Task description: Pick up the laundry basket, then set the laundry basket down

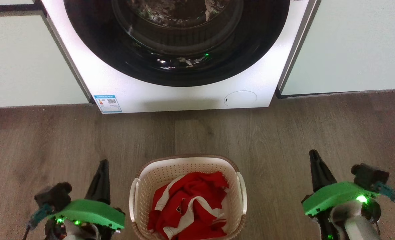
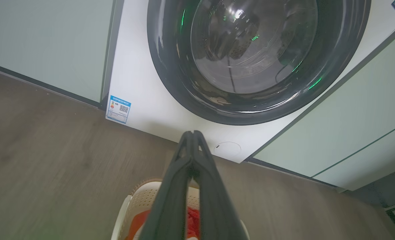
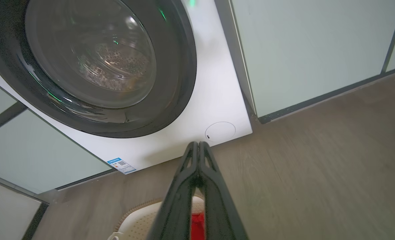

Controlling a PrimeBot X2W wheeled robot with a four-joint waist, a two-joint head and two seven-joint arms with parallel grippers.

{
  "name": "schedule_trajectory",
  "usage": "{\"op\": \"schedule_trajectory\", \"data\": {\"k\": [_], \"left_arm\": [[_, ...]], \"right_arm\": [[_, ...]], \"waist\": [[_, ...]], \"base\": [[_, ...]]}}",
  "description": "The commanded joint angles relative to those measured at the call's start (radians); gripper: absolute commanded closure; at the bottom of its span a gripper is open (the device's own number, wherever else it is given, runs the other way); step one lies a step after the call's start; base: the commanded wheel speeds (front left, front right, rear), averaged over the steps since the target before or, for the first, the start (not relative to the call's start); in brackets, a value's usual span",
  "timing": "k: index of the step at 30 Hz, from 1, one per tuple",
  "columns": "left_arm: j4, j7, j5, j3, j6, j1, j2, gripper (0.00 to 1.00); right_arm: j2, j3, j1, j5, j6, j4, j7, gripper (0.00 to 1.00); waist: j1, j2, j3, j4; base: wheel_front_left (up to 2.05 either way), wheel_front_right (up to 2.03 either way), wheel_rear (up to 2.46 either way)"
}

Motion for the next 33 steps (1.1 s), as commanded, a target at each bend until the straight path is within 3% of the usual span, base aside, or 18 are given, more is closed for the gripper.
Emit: {"op": "schedule_trajectory", "data": {"k": [1, 33], "left_arm": [[-0.025, 0.006, -0.031, 0.022, -0.007, -0.055, 0.014, 1.0], [0.004, 0.09, -0.4, 0.074, -0.04, -0.089, 0.021, 1.0]], "right_arm": [[-0.014, -0.006, -0.042, 0.034, 0.001, -0.031, 0.007, 1.0], [-0.021, -0.056, -0.048, 0.402, 0.002, -0.029, 0.09, 1.0]], "waist": [[0.0, -0.0001, -0.001, 0.0], [0.0, -0.0001, -0.017, 0.007]], "base": [[0.0, 0.0, 0.0], [0.0, 0.0, 0.0]]}}
